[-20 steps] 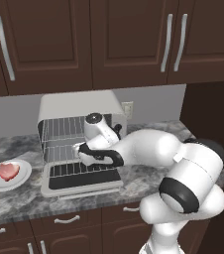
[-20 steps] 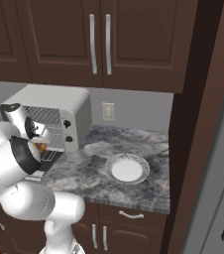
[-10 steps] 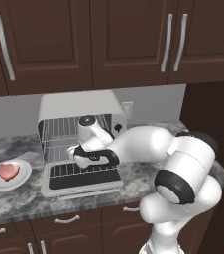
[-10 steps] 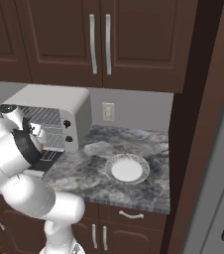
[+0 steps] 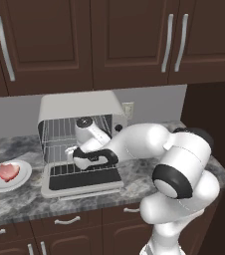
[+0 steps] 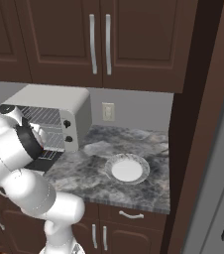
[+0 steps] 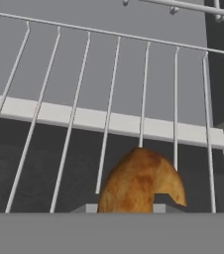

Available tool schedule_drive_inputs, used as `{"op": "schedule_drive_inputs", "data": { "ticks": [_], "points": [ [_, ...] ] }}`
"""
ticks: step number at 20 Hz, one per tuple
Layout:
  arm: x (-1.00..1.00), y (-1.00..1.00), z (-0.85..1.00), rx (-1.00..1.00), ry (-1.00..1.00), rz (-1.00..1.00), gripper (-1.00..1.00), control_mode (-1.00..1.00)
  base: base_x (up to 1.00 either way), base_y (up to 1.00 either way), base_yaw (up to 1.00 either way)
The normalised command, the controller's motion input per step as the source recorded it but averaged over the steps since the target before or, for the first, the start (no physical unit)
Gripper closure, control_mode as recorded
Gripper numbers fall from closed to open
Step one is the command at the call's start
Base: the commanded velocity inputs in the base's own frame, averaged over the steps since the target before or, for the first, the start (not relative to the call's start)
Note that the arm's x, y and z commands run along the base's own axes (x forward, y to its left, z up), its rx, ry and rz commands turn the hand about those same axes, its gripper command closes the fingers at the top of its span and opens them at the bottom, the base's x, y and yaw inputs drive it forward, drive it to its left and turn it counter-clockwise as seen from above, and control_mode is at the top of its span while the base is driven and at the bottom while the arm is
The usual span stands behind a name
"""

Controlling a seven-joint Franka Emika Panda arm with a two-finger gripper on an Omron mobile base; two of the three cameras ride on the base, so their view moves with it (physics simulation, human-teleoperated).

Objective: Open the toaster oven door. Place the bread on the bottom rack in the toaster oven and place the steak on the top rack.

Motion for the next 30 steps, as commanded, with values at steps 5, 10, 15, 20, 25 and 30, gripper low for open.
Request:
{"op": "schedule_drive_inputs", "data": {
  "ticks": [5,10,15,20,25,30],
  "points": [
    [0.00,0.17,-0.14,0.00,0.00,0.00,1.00,-1.00,0.00,0.00,0.00],
    [0.00,0.13,-0.05,0.00,0.00,0.00,-1.00,-1.00,0.00,0.00,0.00],
    [0.00,0.06,0.00,0.00,0.00,0.00,-1.00,-1.00,0.00,0.00,0.00],
    [-0.02,0.10,0.02,0.00,0.00,0.00,-1.00,-1.00,0.00,0.00,0.00],
    [-0.04,0.20,0.15,0.00,0.00,0.00,-1.00,-1.00,0.00,0.00,0.00],
    [-0.30,0.09,0.20,0.03,0.00,0.00,-1.00,-1.00,0.00,0.00,0.00]
  ]
}}
